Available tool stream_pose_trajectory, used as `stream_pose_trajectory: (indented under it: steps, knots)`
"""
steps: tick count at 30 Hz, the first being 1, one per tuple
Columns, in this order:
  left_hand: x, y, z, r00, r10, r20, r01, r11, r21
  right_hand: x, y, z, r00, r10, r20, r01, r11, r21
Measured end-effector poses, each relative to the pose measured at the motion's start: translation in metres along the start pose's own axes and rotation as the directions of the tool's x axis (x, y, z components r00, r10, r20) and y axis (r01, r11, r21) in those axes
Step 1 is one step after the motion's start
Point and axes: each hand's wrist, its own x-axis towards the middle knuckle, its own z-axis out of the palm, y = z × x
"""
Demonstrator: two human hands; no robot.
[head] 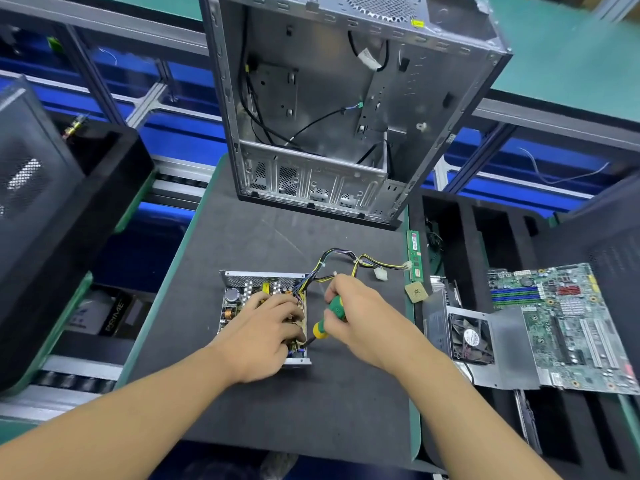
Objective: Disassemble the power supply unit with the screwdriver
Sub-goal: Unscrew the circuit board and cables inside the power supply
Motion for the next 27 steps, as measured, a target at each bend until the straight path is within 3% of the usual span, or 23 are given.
stream_pose_trajectory:
  steps: [15,19,22,25,27]
  knots:
    - [0.000,0.001,-0.002,1.000,-0.004,0.018,0.004,1.000,-0.015,-0.004,-0.012,0.006,0.999,0.005,0.049,-0.004,1.000,-0.028]
    - [-0.002,0.003,-0.003,1.000,0.010,0.021,-0.011,1.000,0.010,-0.009,-0.014,0.002,0.981,-0.085,0.177,0.114,0.981,-0.159]
    - [-0.004,0.005,-0.003,1.000,0.000,0.000,0.000,1.000,0.016,-0.009,-0.017,0.005,0.994,0.007,0.107,0.023,0.960,-0.279]
    - [-0.003,0.007,-0.002,1.000,-0.025,0.017,0.024,0.999,0.022,-0.012,-0.017,0.005,1.000,0.007,0.012,0.000,0.869,-0.494]
    - [-0.003,0.008,-0.002,0.999,-0.030,0.035,0.028,0.999,0.047,-0.011,-0.017,0.006,1.000,-0.020,0.019,0.026,0.874,-0.486]
